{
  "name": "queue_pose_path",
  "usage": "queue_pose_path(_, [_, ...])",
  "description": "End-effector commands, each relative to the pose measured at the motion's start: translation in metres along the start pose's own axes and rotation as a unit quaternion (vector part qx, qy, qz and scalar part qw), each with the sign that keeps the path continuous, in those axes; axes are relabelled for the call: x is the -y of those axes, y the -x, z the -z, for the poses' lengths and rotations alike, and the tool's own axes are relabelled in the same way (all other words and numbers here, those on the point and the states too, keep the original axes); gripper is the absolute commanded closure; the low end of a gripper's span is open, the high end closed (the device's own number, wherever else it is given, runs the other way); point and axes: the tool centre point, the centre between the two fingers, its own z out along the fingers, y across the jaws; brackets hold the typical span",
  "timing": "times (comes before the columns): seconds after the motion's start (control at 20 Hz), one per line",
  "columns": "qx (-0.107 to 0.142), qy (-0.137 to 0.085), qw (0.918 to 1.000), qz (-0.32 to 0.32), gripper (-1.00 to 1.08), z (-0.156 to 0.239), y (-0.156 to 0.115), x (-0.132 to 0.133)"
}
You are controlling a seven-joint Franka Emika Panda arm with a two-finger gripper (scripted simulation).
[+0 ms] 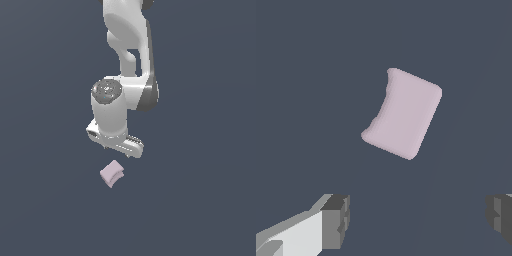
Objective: Pick up the object and move it to a goal position.
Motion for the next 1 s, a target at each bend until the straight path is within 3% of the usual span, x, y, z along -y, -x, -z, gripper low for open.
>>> queue_pose_path(0.0, [-0.001,0.0,0.9993,-0.038,-0.92,-0.006,-0.012,0.0])
queue_pose_path(0.45, [-0.005,0.001,0.9891,-0.147,-0.92,-0.025,-0.046,0.001])
queue_pose_path(0.95, [-0.007,0.002,0.9804,-0.197,-0.92,-0.035,-0.06,0.001])
